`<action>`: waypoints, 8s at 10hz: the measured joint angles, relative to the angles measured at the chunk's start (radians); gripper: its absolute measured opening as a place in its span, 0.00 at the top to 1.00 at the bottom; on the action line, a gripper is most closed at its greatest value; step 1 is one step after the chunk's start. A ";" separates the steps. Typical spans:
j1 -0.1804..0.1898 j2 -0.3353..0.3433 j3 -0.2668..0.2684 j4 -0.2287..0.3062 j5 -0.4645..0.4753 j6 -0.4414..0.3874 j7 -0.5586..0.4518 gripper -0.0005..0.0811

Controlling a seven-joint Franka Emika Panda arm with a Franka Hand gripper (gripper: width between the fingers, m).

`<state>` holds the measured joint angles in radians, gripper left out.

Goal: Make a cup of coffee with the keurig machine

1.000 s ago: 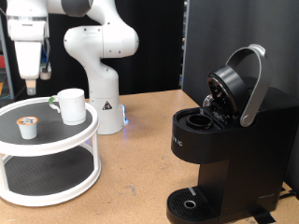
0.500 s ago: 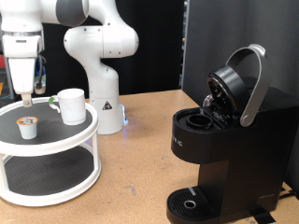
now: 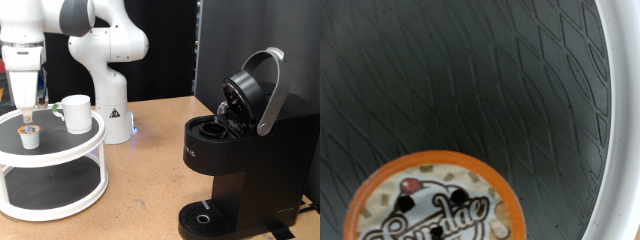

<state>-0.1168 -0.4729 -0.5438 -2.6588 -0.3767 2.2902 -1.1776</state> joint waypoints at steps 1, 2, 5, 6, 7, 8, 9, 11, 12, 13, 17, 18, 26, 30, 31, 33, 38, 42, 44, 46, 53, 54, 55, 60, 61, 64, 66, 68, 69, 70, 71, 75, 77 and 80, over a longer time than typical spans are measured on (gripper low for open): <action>0.000 0.014 -0.001 -0.002 0.000 0.015 -0.006 0.02; 0.000 0.027 -0.003 -0.005 0.000 0.029 -0.012 0.02; 0.000 0.052 -0.016 -0.015 0.000 0.067 -0.027 0.02; 0.000 0.056 -0.026 -0.023 0.002 0.084 -0.043 0.02; 0.000 0.056 -0.037 -0.031 0.002 0.096 -0.058 0.02; 0.000 0.057 -0.045 -0.040 0.002 0.112 -0.067 0.02; 0.000 0.058 -0.051 -0.050 0.002 0.129 -0.072 0.02; 0.000 0.059 -0.058 -0.066 0.005 0.154 -0.074 0.02; 0.000 0.060 -0.059 -0.071 0.005 0.162 -0.074 0.02; 0.000 0.061 -0.059 -0.076 0.005 0.165 -0.074 0.02; 0.000 0.073 -0.060 -0.087 0.005 0.184 -0.074 0.02; 0.000 0.081 -0.060 -0.087 0.005 0.189 -0.074 0.17; 0.011 0.058 -0.056 -0.056 0.040 0.142 -0.079 0.44; 0.021 -0.058 -0.026 0.021 0.075 -0.029 -0.114 0.50; 0.021 -0.084 -0.020 0.024 0.073 -0.053 -0.117 0.50; 0.020 -0.079 -0.022 0.018 0.074 -0.052 -0.116 0.50; 0.123 -0.081 0.018 0.014 0.315 -0.051 0.006 0.50; 0.172 -0.082 0.066 0.029 0.399 -0.038 0.104 0.50; 0.200 -0.082 0.040 0.015 0.495 0.006 0.080 0.50; 0.276 -0.076 0.029 0.031 0.604 0.006 0.063 0.50; 0.376 -0.002 0.044 0.143 0.649 -0.130 0.050 0.50; 0.390 0.009 0.045 0.169 0.652 -0.171 0.050 0.50; 0.408 0.028 0.047 0.201 0.672 -0.190 0.057 0.50; 0.472 0.145 0.052 0.376 0.779 -0.229 0.078 0.50; 0.477 0.168 0.053 0.406 0.795 -0.231 0.078 0.50; 0.479 0.216 0.063 0.464 0.809 -0.230 0.109 0.50; 0.479 0.224 0.067 0.470 0.809 -0.230 0.121 0.50; 0.480 0.228 0.072 0.460 0.811 -0.228 0.121 0.50; 0.484 0.236 0.082 0.457 0.832 -0.213 0.123 0.50; 0.494 0.244 0.095 0.457 0.869 -0.196 0.125 0.50; 0.505 0.250 0.110 0.458 0.898 -0.181 0.133 0.50; 0.523 0.260 0.168 0.456 0.902 -0.160 0.161 0.50; 0.523 0.262 0.190 0.444 0.891 -0.156 0.173 0.50; 0.523 0.262 0.215 0.418 0.873 -0.119 0.196 0.50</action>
<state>0.4065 -0.2106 -0.3288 -2.2406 0.4964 2.1715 -0.9818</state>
